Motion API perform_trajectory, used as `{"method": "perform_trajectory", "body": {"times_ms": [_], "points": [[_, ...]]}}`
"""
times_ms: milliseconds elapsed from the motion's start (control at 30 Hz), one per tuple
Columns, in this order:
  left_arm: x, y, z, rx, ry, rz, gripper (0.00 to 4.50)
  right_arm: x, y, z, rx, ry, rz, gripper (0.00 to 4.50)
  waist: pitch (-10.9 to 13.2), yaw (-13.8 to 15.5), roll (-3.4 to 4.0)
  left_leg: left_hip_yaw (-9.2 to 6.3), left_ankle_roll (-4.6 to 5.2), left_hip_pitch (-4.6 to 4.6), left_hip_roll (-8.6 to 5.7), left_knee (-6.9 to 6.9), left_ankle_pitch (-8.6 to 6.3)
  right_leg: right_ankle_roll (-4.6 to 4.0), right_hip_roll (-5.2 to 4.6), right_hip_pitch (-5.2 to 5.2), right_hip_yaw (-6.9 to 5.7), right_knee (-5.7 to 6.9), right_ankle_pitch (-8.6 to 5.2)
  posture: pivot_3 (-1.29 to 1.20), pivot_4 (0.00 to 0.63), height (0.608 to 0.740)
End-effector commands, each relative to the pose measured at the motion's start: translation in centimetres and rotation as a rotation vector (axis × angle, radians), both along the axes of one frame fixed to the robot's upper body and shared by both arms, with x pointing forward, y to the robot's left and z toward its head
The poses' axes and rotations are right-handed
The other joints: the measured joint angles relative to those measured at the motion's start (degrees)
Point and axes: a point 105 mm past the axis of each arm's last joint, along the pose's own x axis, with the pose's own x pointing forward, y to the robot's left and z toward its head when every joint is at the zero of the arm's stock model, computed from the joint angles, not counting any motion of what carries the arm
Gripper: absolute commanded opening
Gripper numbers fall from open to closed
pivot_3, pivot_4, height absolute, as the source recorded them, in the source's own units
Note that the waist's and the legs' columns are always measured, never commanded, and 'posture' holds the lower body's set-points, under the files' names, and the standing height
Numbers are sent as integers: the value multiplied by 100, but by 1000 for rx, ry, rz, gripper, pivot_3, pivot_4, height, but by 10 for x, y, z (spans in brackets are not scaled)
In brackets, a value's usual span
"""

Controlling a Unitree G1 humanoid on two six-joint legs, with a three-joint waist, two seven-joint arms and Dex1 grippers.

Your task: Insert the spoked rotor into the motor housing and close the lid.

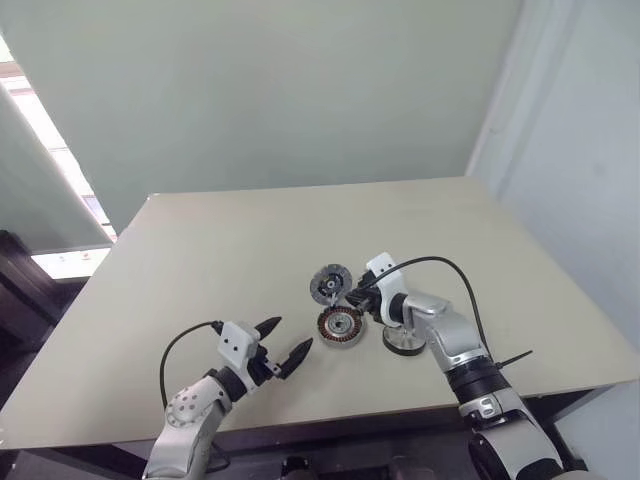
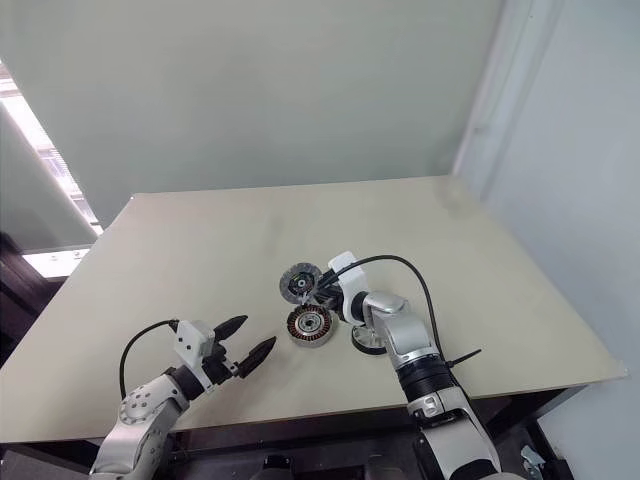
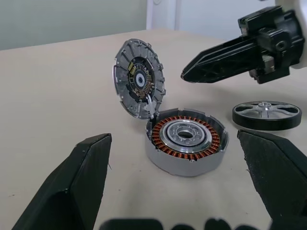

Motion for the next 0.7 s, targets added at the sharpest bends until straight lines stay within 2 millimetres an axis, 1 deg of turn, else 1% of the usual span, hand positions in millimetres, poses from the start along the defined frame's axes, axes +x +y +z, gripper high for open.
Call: {"method": "perform_trajectory", "body": {"times_ms": [33,267,700], "points": [[-2,8,4,29,-25,-8,4500,-11,13,10,14,-27,50,705,0,-3,-1,0,0,0,0,-1,0,0,0,0,0,0,0,0,0,740],[-4,7,2,30,-17,-13,4500,-18,20,-9,-11,7,45,705,0,-1,-1,1,0,-3,0,0,0,0,-2,-4,-1,-1,0,0,0,740],[-8,5,-2,46,-6,-27,4500,-14,22,-23,-12,20,7,705,0,-2,-1,0,0,-2,0,-2,0,0,-1,-4,-1,-1,-1,0,0,740]]}}
